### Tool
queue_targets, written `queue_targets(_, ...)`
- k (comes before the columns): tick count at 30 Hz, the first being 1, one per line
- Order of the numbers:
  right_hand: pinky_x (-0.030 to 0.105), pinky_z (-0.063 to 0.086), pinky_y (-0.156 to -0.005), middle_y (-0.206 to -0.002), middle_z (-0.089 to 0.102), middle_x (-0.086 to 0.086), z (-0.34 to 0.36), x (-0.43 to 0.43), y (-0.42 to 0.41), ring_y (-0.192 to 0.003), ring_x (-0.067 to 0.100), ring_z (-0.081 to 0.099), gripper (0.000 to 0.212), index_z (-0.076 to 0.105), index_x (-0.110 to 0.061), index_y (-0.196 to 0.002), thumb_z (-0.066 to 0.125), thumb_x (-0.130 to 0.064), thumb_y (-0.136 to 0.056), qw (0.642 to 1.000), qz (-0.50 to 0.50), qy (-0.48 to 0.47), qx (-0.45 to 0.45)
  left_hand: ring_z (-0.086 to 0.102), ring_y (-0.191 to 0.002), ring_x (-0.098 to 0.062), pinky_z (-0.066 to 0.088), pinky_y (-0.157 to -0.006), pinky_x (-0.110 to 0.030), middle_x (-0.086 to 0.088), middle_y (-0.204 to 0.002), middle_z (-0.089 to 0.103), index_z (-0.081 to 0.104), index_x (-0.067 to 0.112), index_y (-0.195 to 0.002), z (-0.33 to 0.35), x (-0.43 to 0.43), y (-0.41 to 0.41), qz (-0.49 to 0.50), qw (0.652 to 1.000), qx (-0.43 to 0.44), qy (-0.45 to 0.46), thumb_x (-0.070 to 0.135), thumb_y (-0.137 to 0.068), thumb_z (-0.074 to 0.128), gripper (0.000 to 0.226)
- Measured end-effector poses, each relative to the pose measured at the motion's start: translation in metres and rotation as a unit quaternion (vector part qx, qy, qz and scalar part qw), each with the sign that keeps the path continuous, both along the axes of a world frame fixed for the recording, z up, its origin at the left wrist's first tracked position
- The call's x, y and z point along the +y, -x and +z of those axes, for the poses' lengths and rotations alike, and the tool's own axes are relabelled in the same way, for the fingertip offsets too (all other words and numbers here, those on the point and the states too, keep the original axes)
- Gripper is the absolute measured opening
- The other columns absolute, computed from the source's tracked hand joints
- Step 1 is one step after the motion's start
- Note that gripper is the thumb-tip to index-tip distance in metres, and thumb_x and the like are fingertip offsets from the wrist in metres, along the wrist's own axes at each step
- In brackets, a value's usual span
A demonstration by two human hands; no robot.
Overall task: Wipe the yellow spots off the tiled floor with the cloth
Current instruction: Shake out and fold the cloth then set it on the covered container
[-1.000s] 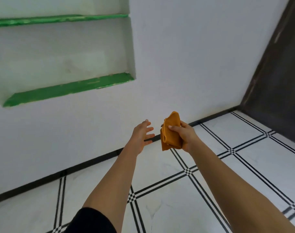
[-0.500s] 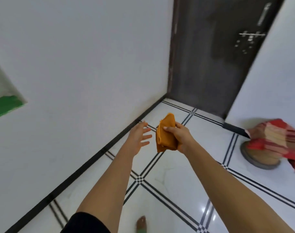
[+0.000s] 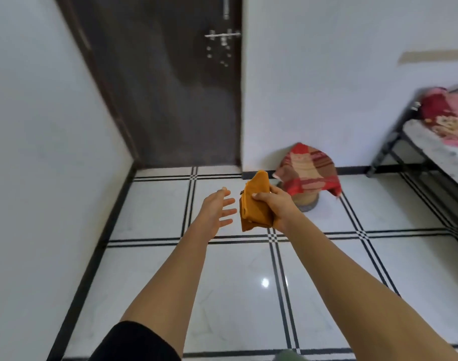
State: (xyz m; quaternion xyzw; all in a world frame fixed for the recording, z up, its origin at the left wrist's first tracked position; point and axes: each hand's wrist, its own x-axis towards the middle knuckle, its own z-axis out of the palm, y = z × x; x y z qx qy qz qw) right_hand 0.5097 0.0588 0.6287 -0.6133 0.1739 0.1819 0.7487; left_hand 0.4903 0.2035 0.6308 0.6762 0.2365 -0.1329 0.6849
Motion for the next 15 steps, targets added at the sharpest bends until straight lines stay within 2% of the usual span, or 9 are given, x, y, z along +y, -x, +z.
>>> queue_targets(4, 0.048, 0.052, -0.071, -0.112, 0.056, 0.009, -0.011, -0.042, -0.061, -0.098, 0.032, 0.056, 0.051, 0.047, -0.018, -0.13, 0.066, -0.008, -0.083, 0.997, -0.08, -0.004, 0.007, 0.054, -0.115, -0.03, 0.044, -0.097, -0.046, -0.009, -0.135, 0.051, 0.046, 0.016, -0.133, -0.011, -0.037, -0.083, -0.073, 0.997, 0.015, 0.006, 0.04, -0.099, 0.035, 0.043)
queue_targets(10, 0.052, 0.05, -0.085, -0.124, 0.052, 0.011, -0.036, -0.112, -0.171, -0.107, 0.035, 0.051, 0.059, 0.042, -0.021, -0.134, 0.068, -0.012, -0.082, 0.99, -0.14, -0.011, 0.026, 0.059, -0.091, -0.023, 0.047, -0.082, -0.04, -0.006, -0.119, 0.057, 0.053, 0.02, -0.116, -0.033, -0.105, -0.208, -0.121, 0.992, 0.034, 0.019, 0.034, -0.097, 0.042, 0.026)
queue_targets(13, 0.056, 0.048, -0.089, -0.127, 0.049, 0.011, -0.044, -0.151, -0.229, -0.111, 0.037, 0.05, 0.062, 0.04, -0.026, -0.136, 0.068, -0.014, -0.082, 0.987, -0.153, -0.022, 0.036, 0.059, -0.094, -0.024, 0.047, -0.084, -0.041, -0.005, -0.115, 0.058, 0.054, 0.021, -0.111, -0.035, -0.138, -0.27, -0.15, 0.987, 0.048, 0.02, 0.032, -0.096, 0.046, 0.02)
queue_targets(15, 0.059, 0.049, -0.085, -0.127, 0.051, 0.012, -0.046, -0.177, -0.266, -0.11, 0.039, 0.051, 0.062, 0.043, -0.026, -0.135, 0.07, -0.015, -0.08, 0.985, -0.165, -0.028, 0.042, 0.058, -0.098, -0.025, 0.046, -0.086, -0.042, -0.006, -0.117, 0.057, 0.053, 0.019, -0.118, -0.036, -0.162, -0.311, -0.164, 0.985, 0.047, 0.023, 0.032, -0.096, 0.047, 0.026)
